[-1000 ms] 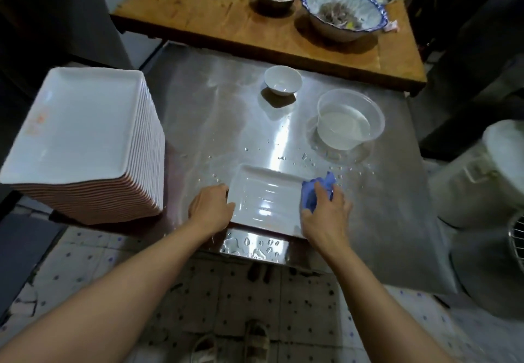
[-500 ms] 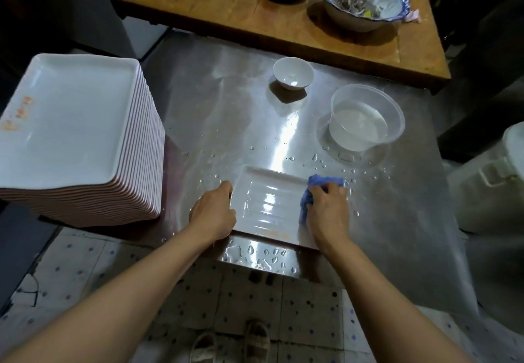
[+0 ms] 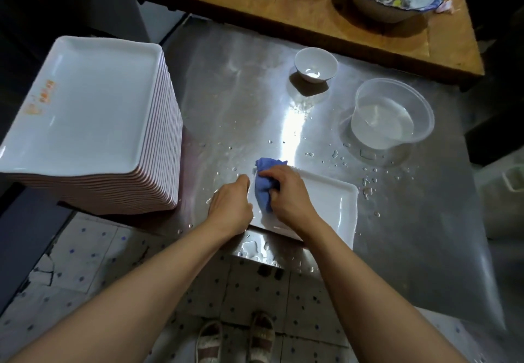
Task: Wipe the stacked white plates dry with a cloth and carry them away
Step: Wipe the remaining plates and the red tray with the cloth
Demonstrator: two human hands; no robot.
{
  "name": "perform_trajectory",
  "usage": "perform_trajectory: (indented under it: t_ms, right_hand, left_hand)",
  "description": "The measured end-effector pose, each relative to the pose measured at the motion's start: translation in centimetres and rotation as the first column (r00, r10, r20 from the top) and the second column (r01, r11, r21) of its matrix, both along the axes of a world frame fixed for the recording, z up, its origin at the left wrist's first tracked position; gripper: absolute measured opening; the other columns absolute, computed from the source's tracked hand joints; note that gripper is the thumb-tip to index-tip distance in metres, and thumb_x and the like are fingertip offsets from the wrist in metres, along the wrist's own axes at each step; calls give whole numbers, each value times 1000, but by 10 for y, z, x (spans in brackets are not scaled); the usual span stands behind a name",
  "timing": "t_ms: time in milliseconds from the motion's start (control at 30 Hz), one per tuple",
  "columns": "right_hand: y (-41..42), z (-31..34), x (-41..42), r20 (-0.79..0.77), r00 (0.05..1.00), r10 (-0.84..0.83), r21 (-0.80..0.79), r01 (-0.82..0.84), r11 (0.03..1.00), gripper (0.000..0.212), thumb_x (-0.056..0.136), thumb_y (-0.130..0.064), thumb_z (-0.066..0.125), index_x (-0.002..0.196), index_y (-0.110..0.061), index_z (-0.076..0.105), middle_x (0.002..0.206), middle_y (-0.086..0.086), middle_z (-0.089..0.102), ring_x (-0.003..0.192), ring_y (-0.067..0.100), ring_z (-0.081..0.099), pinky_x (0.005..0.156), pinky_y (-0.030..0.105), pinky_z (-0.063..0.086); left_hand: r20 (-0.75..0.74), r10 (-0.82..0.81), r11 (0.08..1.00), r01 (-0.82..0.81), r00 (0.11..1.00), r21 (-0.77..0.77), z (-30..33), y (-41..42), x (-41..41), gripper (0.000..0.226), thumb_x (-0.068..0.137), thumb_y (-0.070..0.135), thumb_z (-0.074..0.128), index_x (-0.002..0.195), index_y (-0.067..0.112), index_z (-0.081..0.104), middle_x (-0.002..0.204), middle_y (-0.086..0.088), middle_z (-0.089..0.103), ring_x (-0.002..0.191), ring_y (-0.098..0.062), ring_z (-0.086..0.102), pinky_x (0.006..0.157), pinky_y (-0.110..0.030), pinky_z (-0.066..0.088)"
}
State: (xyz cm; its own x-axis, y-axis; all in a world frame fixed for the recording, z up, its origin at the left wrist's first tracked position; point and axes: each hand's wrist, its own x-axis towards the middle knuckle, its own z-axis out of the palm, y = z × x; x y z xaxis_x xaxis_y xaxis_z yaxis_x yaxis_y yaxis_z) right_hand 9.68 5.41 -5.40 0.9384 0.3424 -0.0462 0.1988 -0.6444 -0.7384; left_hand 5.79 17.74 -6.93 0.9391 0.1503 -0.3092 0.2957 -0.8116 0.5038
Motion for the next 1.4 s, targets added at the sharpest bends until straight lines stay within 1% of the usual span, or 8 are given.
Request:
perform_trajectory:
  t_ms: [133,300,400,667,833,1033,1233,1400]
  right_hand:
    - [-14,7,-15,-70,986,154,-15,-155,988,34,73,13,49,93,0,73,92,20,68,81,26,62,65,10,38]
    - [-23,7,-30,-190,948,254,-71,-272,960,46,73,13,45,102,-11,72,108,10,67,99,28,59,84,29,44]
    - [-29,4,-35,-154,939,307,-248,-337,908,51,77,6,46,112,-24,68,124,-7,61,113,24,49,84,32,33]
    - [-98,10,-54,-91,970,224,-474,-240,847,45,77,0,53,104,-32,67,126,-16,55,110,20,46,72,31,19]
    - [-129,14,-55,-86,986,144,-578,-167,799,32,86,-8,54,105,-31,66,128,-9,53,111,20,45,84,35,30]
    - [-102,9,-61,-69,995,79,-326,-97,940,32,81,6,51,102,-13,65,108,5,59,98,28,46,76,31,36]
    - [-41,7,-56,-77,975,207,-216,-219,951,44,75,6,51,113,-13,61,104,13,60,93,26,46,75,35,40]
    - [-51,4,-56,-22,960,280,-481,-255,839,48,83,-10,56,127,-29,55,137,-7,47,117,24,42,89,33,27]
  left_hand:
    - [18,30,993,-27,999,-118,3,5,-1,12,84,6,54,95,10,58,91,-13,64,85,-33,57,64,-31,38]
    - [39,7,977,1,999,-214,8,8,-5,19,83,5,53,95,7,67,86,-10,67,82,-31,59,67,-32,43]
    - [41,16,988,-9,999,-155,6,2,-6,21,82,8,53,98,10,67,87,-8,66,82,-31,59,70,-33,46]
    - [50,45,999,-45,998,-7,3,-7,-8,38,77,-1,49,109,11,64,101,-11,67,91,-31,59,68,-29,40]
    - [35,70,997,-71,997,32,4,-12,-8,37,76,1,51,107,15,65,99,-8,68,92,-30,60,73,-33,47]
    - [26,113,993,-112,993,-46,3,-12,-8,32,76,1,52,100,16,68,88,-4,66,87,-28,60,80,-36,51]
    - [-1,137,985,-136,991,-106,-3,-7,-3,23,76,3,55,87,15,70,82,-7,69,80,-29,63,74,-38,54]
    - [15,140,987,-139,990,-77,-6,-9,-2,21,71,9,62,88,20,67,84,-6,69,81,-28,63,74,-35,52]
